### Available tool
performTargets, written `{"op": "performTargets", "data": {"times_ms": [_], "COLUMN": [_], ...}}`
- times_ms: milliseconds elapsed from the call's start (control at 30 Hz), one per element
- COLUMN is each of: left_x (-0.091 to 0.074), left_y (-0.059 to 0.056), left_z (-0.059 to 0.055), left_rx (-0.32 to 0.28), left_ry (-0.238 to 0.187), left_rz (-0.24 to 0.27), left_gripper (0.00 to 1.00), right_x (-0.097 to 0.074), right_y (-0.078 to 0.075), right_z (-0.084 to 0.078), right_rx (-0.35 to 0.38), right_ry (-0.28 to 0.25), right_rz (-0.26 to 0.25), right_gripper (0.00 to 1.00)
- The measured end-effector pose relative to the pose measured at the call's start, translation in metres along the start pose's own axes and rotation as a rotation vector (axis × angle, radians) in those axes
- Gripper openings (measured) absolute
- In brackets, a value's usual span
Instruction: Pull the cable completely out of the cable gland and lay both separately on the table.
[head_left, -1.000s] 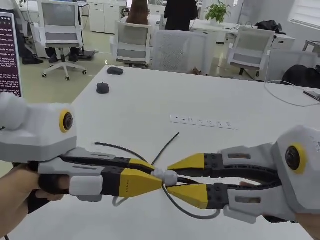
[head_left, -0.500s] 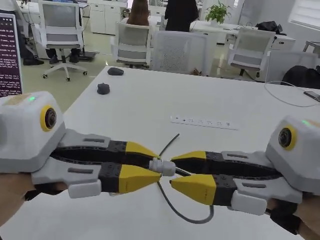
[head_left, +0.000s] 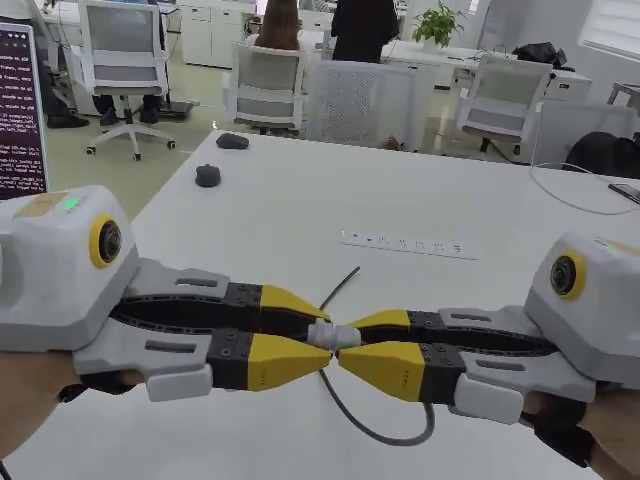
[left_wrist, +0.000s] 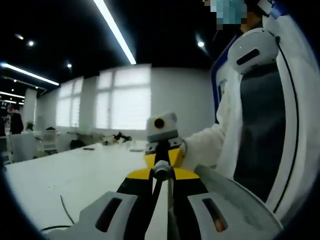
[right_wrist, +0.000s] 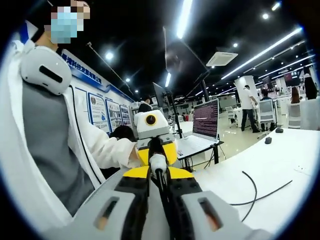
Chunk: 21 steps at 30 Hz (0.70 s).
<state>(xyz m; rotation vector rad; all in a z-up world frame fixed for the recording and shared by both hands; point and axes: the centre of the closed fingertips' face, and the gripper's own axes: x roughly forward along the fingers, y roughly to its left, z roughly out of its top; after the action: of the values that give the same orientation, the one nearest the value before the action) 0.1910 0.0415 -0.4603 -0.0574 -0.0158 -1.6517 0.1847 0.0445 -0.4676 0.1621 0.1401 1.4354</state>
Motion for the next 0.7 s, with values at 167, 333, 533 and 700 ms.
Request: {"op": "performTargets", "data": {"times_ms": [167,333,533,700], "left_x": [-0.001,-0.001,-0.001,-0.001], "left_y": [0.002,0.005,0.006,0.004], "left_z": [-0.002,-0.006,-0.011,-0.017], "left_rx": [-0.106,-0.260,-0.345,-0.400], "left_ry": [0.003,0.010,0.001,0.015], "left_rz": [-0.003,-0.006,-0.007,-0.007], "left_gripper": [0.15,0.15,0.15,0.15], "right_x": [0.001,0.002,0.003,0.003], "right_y": [0.002,0.001,0.004,0.004], "right_z": [-0.002,-0.004,-0.007,-0.013], "right_rx": [-0.084,-0.234,-0.326,-0.413], "right_ry": [0.013,0.020,0.038,0.063], "right_rz": [-0.003,-0.010,-0.004,-0.003], "right_gripper": [0.10,0.10,0.10,0.10]}}
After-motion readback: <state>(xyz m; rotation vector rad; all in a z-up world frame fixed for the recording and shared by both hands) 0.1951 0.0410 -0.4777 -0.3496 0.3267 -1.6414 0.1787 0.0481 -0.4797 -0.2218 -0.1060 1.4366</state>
